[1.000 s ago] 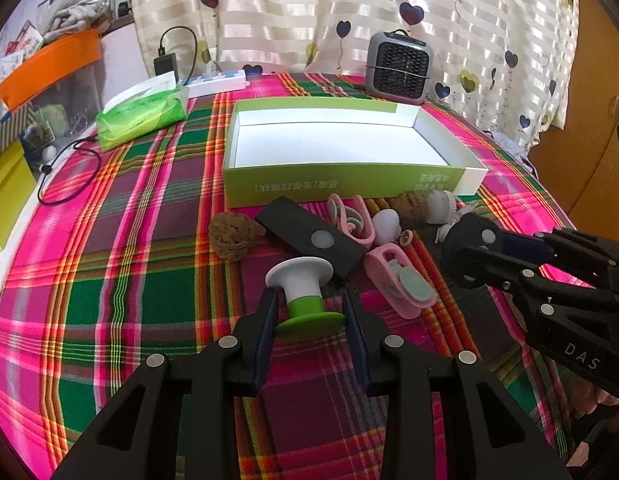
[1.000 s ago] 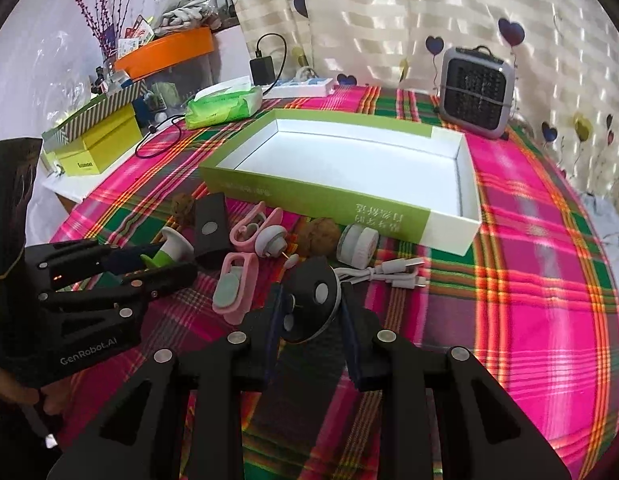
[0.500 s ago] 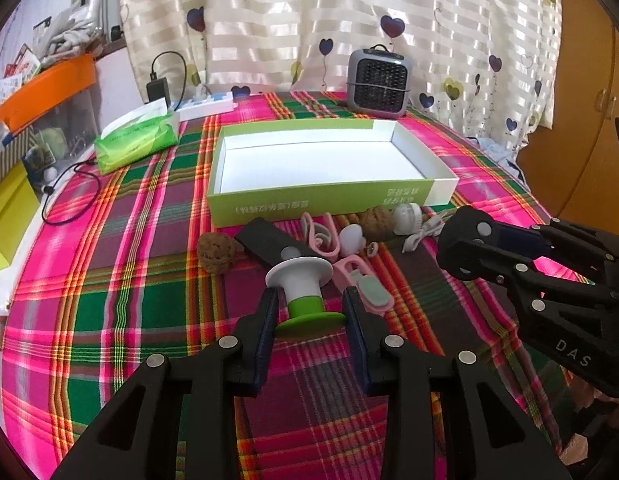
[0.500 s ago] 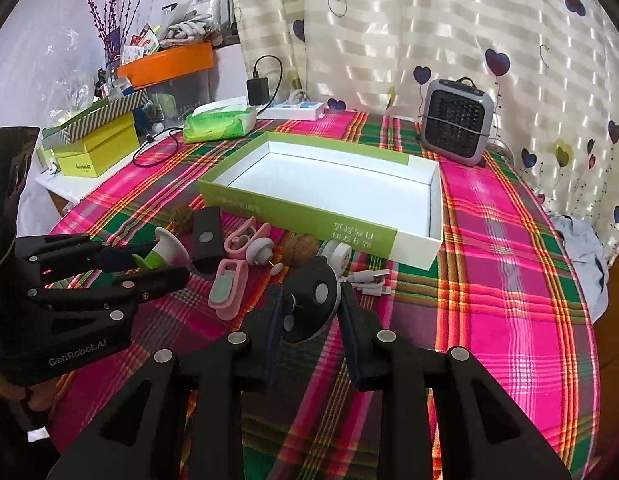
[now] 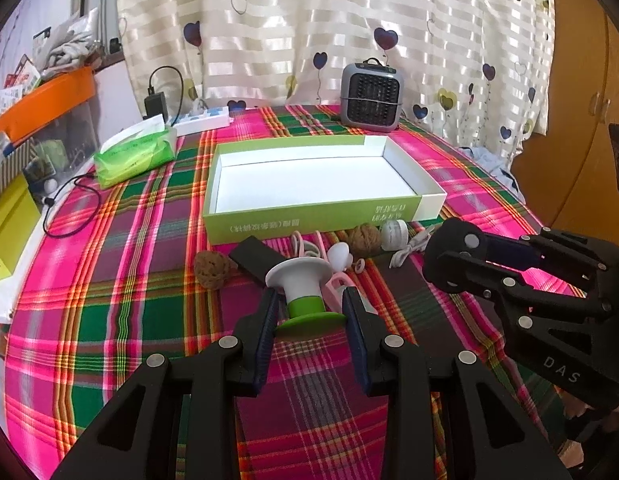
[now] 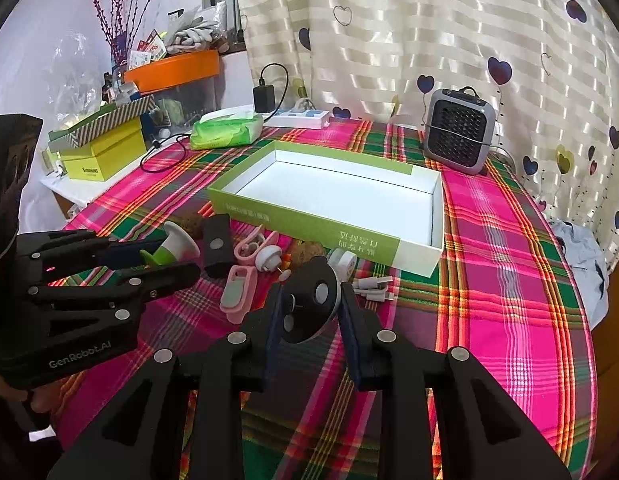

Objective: Organize objects
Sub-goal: 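Carry the spool with the left tool while the right tool carries the disc over the box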

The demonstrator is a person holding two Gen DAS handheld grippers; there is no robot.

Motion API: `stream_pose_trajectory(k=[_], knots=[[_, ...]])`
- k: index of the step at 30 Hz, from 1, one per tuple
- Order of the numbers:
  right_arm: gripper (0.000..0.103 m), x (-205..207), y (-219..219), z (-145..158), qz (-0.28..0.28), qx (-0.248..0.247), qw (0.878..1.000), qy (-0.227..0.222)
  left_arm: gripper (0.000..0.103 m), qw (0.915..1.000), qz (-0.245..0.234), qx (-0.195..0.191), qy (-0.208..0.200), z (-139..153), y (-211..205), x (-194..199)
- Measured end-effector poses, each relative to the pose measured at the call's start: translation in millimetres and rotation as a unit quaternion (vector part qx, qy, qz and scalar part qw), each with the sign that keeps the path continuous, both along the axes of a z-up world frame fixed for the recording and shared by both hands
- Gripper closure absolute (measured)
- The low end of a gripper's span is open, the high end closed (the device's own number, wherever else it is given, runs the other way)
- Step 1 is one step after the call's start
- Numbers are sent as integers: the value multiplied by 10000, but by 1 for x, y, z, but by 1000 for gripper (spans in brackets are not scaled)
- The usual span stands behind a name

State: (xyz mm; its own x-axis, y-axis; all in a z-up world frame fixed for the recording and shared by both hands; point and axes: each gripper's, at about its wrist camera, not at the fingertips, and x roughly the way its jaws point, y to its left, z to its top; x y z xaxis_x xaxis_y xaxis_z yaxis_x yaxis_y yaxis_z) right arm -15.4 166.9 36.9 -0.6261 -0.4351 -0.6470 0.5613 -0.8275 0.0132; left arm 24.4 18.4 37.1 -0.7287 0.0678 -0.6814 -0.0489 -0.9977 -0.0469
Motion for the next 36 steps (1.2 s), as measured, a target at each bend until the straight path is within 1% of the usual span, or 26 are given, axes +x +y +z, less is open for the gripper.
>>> stream_pose_trajectory(k=[12, 24, 31, 36], knots=[[75, -6, -2, 6, 26, -67, 10000, 34, 72, 9999, -43, -25, 155, 10, 6, -12], [75, -14, -6, 8, 25, -49, 10000, 41, 72, 9999, -46, 20, 149, 9, 3, -24], [75, -27, -8, 11, 45, -103, 9999, 9, 72, 9998, -42, 115, 164, 10, -2, -33], [75, -36, -6, 9, 54, -171, 9998, -36, 72, 9998, -63, 112, 179, 12, -2, -39]])
